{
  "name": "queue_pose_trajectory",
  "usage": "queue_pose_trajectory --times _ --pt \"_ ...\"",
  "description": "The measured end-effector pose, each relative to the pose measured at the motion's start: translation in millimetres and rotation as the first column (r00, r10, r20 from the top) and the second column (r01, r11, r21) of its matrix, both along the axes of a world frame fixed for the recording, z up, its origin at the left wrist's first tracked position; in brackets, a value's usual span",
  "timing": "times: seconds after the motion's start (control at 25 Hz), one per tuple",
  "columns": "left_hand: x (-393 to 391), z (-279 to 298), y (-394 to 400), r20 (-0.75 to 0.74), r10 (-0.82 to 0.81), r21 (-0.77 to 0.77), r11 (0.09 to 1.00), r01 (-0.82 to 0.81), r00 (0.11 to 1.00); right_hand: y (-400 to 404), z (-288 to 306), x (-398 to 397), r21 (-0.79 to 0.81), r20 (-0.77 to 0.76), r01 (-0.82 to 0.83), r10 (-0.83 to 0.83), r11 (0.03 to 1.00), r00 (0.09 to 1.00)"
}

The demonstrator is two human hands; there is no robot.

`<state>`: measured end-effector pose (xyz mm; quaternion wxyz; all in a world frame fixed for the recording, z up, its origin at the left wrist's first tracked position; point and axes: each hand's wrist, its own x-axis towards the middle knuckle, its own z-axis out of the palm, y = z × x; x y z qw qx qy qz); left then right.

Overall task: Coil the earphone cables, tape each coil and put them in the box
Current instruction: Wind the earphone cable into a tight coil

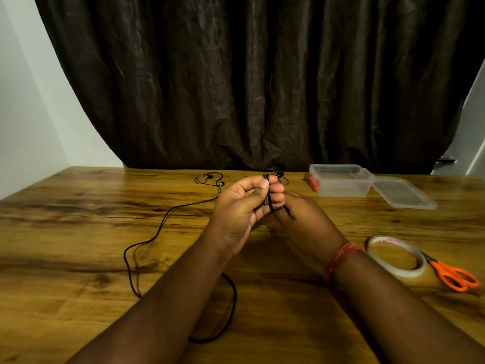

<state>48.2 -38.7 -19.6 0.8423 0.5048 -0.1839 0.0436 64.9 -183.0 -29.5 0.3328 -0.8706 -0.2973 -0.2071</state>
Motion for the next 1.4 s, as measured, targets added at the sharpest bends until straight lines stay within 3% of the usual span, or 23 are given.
queue_pose_trajectory --times 0.12,0.24,0.4,0.56,0.72,0.88,1.2,1.32,1.4 --pt "6.3 -0.9 4.8 0.008 0.098 -0.057 0.994 -0.097 0.995 2.3 -0.3 -5.0 -0.174 -0.013 -0.005 0.002 0.985 1.0" --pt "11.7 -3.4 8.1 0.046 0.214 0.055 0.975 -0.216 0.976 1.4 4.2 -14.4 -0.292 0.078 0.015 0.008 0.956 0.997" --pt "13.4 -11.8 3.8 0.059 0.263 0.338 0.902 -0.267 0.963 -6.6 19.2 -16.8 -0.198 0.174 0.06 -0.026 0.978 0.984" --pt "11.3 -15.8 -0.9 0.022 0.124 0.42 0.899 -0.121 0.992 -18.9 27.5 -11.4 -0.048 0.237 0.137 -0.122 0.989 0.964" --pt "5.0 -11.8 -1.4 -0.006 -0.033 0.374 0.927 0.033 0.999 -21.5 24.3 -6.3 0.062 0.228 0.177 -0.186 0.982 0.956" --pt "0.0 -7.1 -0.4 0.003 -0.065 0.216 0.974 0.063 0.998 -18.9 14.1 3.3 0.093 0.14 0.149 -0.161 0.984 0.977" --pt "4.9 -1.1 2.6 0.003 0.082 -0.077 0.994 -0.082 0.997 1.3 -2.2 -4.3 -0.181 -0.073 -0.018 0.005 0.983 0.997" --pt "9.5 -2.9 7.7 0.016 0.171 -0.02 0.985 -0.17 0.985 2.1 1.4 -12.5 -0.355 0.03 0.006 0.005 0.935 1.0" --pt "10.3 -4.3 8.3 0.023 0.218 0.081 0.972 -0.22 0.976 0.0 8.2 -17.0 -0.334 0.113 0.023 0.016 0.942 0.993"
